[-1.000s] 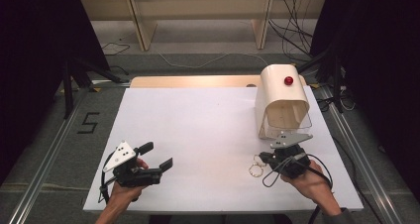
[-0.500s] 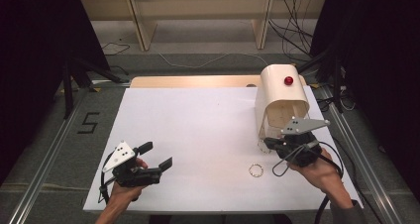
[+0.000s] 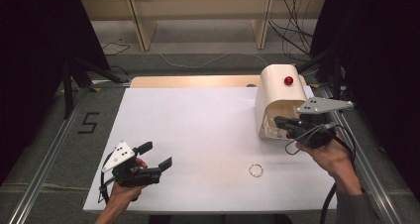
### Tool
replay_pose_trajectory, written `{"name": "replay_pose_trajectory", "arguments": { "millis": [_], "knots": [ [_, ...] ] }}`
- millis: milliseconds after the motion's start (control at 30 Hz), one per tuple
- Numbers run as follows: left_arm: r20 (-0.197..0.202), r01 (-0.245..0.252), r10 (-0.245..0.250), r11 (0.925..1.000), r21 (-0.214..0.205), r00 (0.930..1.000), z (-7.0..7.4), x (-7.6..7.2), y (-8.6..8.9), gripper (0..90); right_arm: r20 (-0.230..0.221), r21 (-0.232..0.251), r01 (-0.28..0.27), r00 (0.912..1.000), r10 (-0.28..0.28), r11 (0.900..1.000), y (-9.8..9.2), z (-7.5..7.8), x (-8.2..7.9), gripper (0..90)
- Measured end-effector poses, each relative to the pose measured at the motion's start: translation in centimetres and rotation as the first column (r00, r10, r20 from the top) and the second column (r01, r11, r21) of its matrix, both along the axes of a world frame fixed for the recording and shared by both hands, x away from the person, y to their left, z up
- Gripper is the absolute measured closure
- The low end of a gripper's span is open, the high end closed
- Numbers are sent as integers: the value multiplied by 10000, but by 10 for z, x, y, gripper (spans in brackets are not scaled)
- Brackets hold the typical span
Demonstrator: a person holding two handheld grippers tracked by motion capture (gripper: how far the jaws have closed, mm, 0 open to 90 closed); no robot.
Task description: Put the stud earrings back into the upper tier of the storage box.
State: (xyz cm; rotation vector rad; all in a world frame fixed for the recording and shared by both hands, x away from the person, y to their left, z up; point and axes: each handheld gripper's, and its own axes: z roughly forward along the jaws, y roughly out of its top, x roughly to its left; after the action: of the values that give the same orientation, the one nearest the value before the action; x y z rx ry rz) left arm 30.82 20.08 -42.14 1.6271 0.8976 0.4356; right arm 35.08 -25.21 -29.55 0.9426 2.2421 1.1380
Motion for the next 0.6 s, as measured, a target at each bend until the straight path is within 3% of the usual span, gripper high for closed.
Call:
{"name": "replay_pose_trajectory", "arguments": {
  "millis": [300, 367, 600],
  "knots": [
    [-11, -13, 13, 10000, -21, 10000, 0, 0, 0, 83, 226, 183, 802, 9965, -806, 9966, -19, 5, 12, 883],
    [-13, -1, 1, 10000, -7, 10000, 0, 0, 0, 83, 214, 19, 1119, 9935, -1119, 9937, -23, 1, 17, 883],
    [15, -18, 18, 10000, -24, 10000, 0, 0, 0, 83, -60, -2, 1481, 9890, -1481, 9890, -29, -11, 29, 882]
  ]
}}
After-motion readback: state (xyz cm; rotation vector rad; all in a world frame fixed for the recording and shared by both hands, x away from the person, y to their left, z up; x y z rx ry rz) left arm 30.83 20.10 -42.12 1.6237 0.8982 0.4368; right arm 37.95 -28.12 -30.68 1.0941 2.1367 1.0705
